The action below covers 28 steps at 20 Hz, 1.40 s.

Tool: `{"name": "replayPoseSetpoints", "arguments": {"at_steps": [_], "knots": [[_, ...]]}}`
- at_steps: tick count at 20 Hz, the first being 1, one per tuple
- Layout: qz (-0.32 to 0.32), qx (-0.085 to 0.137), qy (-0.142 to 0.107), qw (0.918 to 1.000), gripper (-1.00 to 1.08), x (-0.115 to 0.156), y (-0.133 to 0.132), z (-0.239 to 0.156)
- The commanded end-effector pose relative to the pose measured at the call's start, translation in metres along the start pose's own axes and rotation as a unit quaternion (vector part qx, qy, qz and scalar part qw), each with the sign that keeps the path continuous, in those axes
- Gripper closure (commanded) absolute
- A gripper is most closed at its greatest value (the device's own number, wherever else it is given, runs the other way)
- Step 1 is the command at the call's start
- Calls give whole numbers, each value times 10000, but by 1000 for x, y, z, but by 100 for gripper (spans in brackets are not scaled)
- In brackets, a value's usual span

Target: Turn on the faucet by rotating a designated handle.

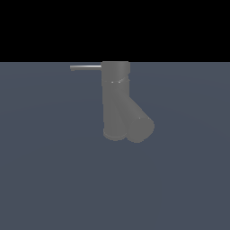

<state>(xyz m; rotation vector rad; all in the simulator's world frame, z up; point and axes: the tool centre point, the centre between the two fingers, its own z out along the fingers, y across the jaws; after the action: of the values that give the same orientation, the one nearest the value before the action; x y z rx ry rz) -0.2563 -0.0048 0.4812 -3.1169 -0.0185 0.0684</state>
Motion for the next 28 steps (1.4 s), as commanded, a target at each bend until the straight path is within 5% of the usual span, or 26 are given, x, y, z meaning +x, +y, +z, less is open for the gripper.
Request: {"name": "replayPoseSetpoints", "arguments": {"at_steps": [1,15,28], "knots": [[0,0,0,10000,108,0,0,0],[-205,-119,198,9995,108,6,-2,-11],[515,-56,205,9984,108,40,-10,-4]]}}
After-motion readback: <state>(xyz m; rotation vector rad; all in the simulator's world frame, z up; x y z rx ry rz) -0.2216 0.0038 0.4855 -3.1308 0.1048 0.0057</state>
